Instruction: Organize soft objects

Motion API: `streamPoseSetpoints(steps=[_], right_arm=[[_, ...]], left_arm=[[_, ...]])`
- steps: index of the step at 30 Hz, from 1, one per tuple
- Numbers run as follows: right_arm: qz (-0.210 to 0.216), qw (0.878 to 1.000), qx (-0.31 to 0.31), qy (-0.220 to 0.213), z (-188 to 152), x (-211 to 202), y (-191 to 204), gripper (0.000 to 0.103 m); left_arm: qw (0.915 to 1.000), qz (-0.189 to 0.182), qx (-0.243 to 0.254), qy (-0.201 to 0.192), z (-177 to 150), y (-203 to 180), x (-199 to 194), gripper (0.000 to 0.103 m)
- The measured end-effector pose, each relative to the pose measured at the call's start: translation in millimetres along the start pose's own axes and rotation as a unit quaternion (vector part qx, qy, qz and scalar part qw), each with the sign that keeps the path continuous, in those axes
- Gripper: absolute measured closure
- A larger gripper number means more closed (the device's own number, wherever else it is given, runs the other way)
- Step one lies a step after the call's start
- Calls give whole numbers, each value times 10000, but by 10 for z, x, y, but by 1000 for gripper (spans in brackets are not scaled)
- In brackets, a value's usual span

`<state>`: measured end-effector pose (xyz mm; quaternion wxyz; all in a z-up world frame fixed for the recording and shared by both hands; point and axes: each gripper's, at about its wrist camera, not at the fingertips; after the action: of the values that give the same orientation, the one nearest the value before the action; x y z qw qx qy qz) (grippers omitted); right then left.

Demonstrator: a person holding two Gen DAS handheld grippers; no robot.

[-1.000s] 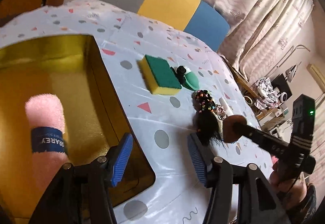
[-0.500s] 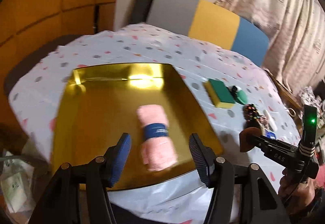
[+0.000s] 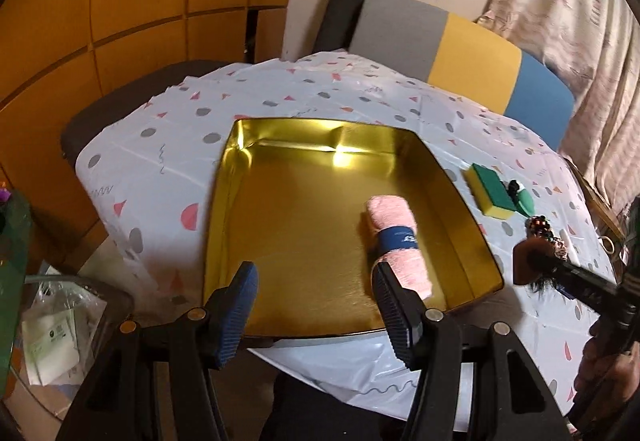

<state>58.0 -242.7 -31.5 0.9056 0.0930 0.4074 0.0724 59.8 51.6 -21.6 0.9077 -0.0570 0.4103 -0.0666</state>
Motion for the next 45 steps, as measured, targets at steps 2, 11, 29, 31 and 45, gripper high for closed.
streamPoseSetpoints(steps=[2,11,29,31,45], right_arm=[[181,9994,-293,-29,108,5,232,69],[-116,9876,-1478,508,357,620,870,64],[-216,9914,-1287,8,439,458,815,12],[-274,9915,-1239,-276,391,281,724,4],[-1693,9805,111,-989,222,-665,-743,0]], left_arm=[[10000,2,-68,27,-4,46,16,43],[9991,112,-398,-26,38,293,6,43],[9994,193,-99,-272,299,134,-101,43],[9994,129,62,-320,324,6,-116,43],[9923,-797,947,14,390,-904,49,43]])
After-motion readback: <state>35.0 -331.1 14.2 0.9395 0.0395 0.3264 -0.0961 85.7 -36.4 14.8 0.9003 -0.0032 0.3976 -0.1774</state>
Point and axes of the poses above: each gripper's, at about its wrist camera, not at the fingertips, and x roughly the way its jaws point, y to its left, z to its top, and after that the axes turned 1 degree about x, right-handed
